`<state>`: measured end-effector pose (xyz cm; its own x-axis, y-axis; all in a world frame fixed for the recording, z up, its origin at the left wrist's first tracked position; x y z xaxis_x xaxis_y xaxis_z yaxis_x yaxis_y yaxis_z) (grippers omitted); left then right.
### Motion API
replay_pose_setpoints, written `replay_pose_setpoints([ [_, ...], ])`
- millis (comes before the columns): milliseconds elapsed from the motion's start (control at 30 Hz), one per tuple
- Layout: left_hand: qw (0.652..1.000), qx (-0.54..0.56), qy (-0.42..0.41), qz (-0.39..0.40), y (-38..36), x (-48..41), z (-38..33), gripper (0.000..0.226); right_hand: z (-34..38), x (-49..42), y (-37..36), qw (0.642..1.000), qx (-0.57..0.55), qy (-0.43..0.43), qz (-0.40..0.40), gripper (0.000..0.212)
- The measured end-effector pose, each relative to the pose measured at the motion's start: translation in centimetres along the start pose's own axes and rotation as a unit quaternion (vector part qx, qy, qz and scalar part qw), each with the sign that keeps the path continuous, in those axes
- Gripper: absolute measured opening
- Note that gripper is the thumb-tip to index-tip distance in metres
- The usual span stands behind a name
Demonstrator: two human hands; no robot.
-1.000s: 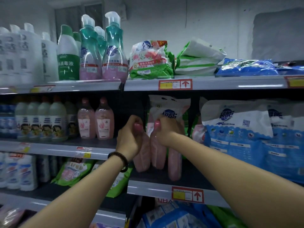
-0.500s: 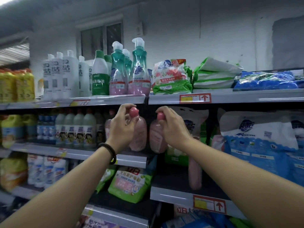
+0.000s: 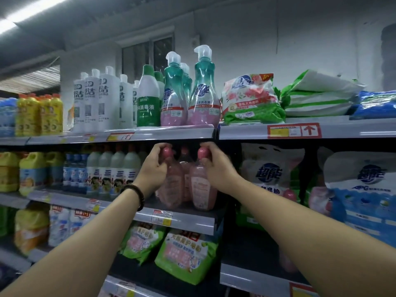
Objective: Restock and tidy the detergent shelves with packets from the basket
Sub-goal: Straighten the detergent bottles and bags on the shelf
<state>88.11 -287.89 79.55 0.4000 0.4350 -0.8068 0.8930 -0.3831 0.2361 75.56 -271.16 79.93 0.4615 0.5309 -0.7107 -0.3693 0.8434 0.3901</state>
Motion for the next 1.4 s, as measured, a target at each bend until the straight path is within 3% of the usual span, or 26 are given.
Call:
replay_pose_setpoints([
  [133,0.998,0.033,0.057,-0.005,-1.5,-0.7,2.5,0.032,-1.9,-1.7,-1.9,0.999,0.024,-0.032,-0.005,0.026],
  [300,0.998,0.023,0.061,-0.012,-3.2,-0.7,4.0,0.072,-3.6,-1.5,-4.4,1.000,0.015,-0.012,0.014,0.035],
  [400,0.997,-0.014,0.027,-0.066,-2.8,-0.6,3.6,0.073,-5.5,-0.4,-5.2,0.999,0.024,-0.012,0.032,0.073],
  [500,0.987,-0.095,-0.003,-0.127,-2.2,-0.5,3.4,0.077,-7.2,0.0,-4.2,0.998,0.021,-0.063,0.011,0.095],
  [600,0.990,-0.107,0.036,-0.079,-2.8,-1.1,4.0,0.093,-8.5,0.7,-4.0,0.992,0.042,-0.104,0.055,0.105],
  [733,0.980,-0.154,0.120,-0.034,-2.6,-1.0,4.9,0.104,-10.3,1.8,-3.0,0.988,0.055,-0.142,0.035,0.066],
  [800,0.969,-0.172,0.178,-0.018,-2.1,-0.2,6.2,0.111,-10.5,2.0,-3.0,0.988,0.052,-0.142,0.021,0.057],
  [1000,0.975,-0.157,0.154,-0.018,-0.4,-0.9,7.9,0.132,-9.1,2.2,-4.5,0.993,0.037,-0.109,0.009,0.054],
  [1167,0.975,-0.173,0.136,-0.045,0.7,-0.5,8.2,0.092,-8.0,1.7,-7.5,0.993,0.032,-0.113,0.018,0.048],
  [1400,0.970,-0.174,0.158,-0.056,1.2,0.8,9.0,0.102,-7.4,1.3,-9.2,0.989,0.074,-0.123,0.032,0.050],
])
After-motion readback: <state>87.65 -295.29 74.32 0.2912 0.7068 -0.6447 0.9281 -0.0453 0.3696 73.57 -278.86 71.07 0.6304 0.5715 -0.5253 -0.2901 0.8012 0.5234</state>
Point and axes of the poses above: each hand's wrist, its own x-axis away from the middle knuckle, its own y-axis out of the back of the hand, z = x × y, the point moved 10 cm from there along -x, towards the middle knuckle, and after that the axes turned 2 degrees about -z, right-handed, at the moved point
